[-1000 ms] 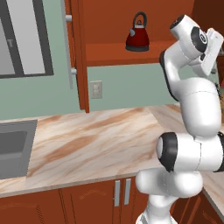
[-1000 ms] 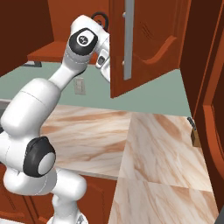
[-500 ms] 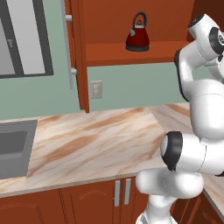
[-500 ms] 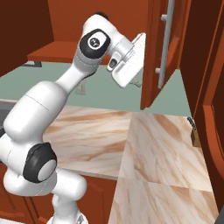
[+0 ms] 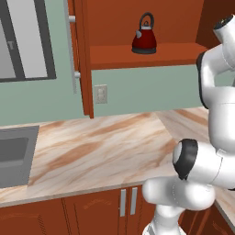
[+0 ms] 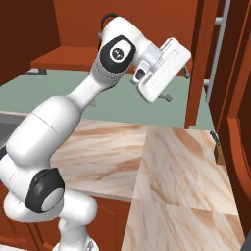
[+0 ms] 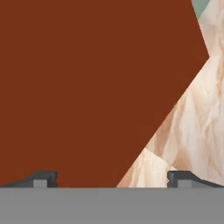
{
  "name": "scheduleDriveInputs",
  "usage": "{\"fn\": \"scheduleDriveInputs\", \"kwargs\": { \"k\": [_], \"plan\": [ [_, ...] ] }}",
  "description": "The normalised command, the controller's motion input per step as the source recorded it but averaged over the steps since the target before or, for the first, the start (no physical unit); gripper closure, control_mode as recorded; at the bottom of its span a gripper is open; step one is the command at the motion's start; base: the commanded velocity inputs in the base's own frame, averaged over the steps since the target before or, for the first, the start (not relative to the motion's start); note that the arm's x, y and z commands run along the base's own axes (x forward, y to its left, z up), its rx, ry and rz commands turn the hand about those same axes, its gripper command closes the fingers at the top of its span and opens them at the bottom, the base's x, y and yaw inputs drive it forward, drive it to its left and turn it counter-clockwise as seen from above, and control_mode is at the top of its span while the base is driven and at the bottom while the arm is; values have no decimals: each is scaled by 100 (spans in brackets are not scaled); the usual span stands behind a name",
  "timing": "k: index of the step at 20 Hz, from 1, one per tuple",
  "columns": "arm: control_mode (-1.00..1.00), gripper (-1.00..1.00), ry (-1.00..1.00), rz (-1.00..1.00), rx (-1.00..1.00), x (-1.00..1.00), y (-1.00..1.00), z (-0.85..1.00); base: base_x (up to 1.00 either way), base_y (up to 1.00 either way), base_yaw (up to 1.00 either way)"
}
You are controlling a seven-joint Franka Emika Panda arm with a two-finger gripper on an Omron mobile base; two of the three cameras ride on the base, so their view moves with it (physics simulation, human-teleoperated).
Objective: Open the cabinet, pick the kettle from the cabinet, and place it in the sink.
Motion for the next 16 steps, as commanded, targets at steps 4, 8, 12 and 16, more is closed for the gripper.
{"fn": "scheduleDriveInputs", "kwargs": {
  "k": [4, 8, 12, 16],
  "plan": [
    [-100, -100, 3, 22, 0, -19, -4, 0, 0, 0, 0],
    [-100, -100, 6, 33, -9, -10, 37, 0, 0, 0, 0],
    [-100, -100, 13, 40, -14, -7, 51, 3, 0, 0, 0],
    [-100, -100, 9, 42, -15, -7, 55, 8, 0, 0, 0]
  ]
}}
